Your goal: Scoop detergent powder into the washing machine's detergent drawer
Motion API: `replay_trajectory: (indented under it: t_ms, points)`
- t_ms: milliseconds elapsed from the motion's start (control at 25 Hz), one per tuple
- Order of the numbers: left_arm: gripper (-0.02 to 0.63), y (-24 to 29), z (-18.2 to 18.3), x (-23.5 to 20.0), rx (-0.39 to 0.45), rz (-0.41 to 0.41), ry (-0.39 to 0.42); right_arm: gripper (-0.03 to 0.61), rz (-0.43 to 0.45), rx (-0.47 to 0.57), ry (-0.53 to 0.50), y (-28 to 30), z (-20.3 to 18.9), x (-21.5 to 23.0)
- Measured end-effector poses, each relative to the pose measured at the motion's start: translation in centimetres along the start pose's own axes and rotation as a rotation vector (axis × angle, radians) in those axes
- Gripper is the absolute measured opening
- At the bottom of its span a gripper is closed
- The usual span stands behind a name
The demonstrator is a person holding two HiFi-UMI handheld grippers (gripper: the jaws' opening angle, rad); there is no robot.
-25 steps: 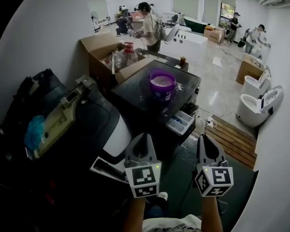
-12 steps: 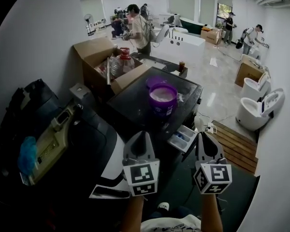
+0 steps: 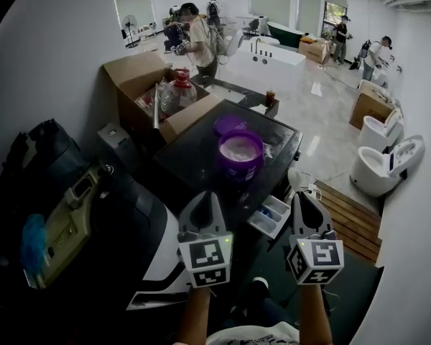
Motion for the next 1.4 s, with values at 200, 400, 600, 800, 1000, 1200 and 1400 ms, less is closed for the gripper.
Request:
replay_trajectory:
  t_ms: [200,400,600,800,1000,1200,1400]
  points:
    - [0.002,3.0,0.1,-0.4,-0.013,0.020,0.000,0.020,0.024,-0.011,-0.003,3.8,-0.2,0.7]
    - [0.002,6.3,0.4,-1.1,-0.029,0.062,-0.001,0.020,0.081,-0.021,-0.007,8.4,0.0,1.3]
    - [0.002,9.4,0.6,-1.5,-0.044,0.110,-0.012,0.020,0.152,-0.046,-0.020,12.8,0.1,1.7]
    - [0.002,12.1,0.8,-1.7,-0.062,0.152,-0.016,0.020,0.215,-0.076,-0.032,16.8,0.1,2.4]
    - [0.002,14.2,0.8,-2.1,-0.077,0.200,-0.031,0.020,0.272,-0.106,-0.037,20.1,-0.2,2.6]
    - [0.002,15.7,0.5,-2.6,-0.091,0.235,-0.032,0.020,0.322,-0.133,-0.055,22.4,-0.9,2.4]
    - [0.002,16.5,0.0,-3.2,-0.113,0.250,-0.043,0.020,0.379,-0.174,-0.075,23.8,-1.7,1.6]
Point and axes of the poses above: the fingertips, and each gripper's own axes: y forward along the fingers, x to its right, z out of its top, the point moved 9 cm from there along -y, backward along the fingers, and after that the axes turned 14 degrees about -z, right-handed, at the moved point
